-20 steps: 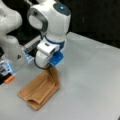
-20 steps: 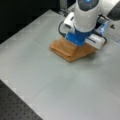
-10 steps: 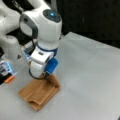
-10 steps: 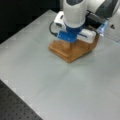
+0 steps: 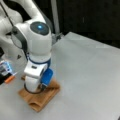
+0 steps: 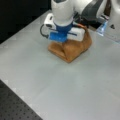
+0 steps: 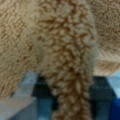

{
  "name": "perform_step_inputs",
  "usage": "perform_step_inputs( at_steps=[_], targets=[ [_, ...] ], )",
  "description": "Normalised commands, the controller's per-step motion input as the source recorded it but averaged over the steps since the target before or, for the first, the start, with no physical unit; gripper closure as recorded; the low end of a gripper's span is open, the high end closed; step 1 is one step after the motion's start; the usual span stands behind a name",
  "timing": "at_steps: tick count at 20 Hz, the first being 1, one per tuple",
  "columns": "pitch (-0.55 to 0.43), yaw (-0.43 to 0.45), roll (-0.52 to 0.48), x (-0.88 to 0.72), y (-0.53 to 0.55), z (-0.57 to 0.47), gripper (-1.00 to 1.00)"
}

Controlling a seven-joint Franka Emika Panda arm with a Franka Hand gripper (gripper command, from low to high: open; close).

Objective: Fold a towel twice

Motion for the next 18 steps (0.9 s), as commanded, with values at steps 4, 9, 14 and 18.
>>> perform_step_inputs(
  at_steps=[4, 9, 14, 18],
  targets=[
    [-0.011, 0.283, -0.005, 0.14, -0.29, -0.04, 1.00],
    [-0.001, 0.289, -0.008, 0.20, -0.30, 0.02, 1.00],
    [-0.026, 0.243, 0.114, 0.29, -0.27, -0.20, 1.00],
    [-0.075, 0.125, 0.222, 0.30, -0.19, -0.20, 1.00]
  ],
)
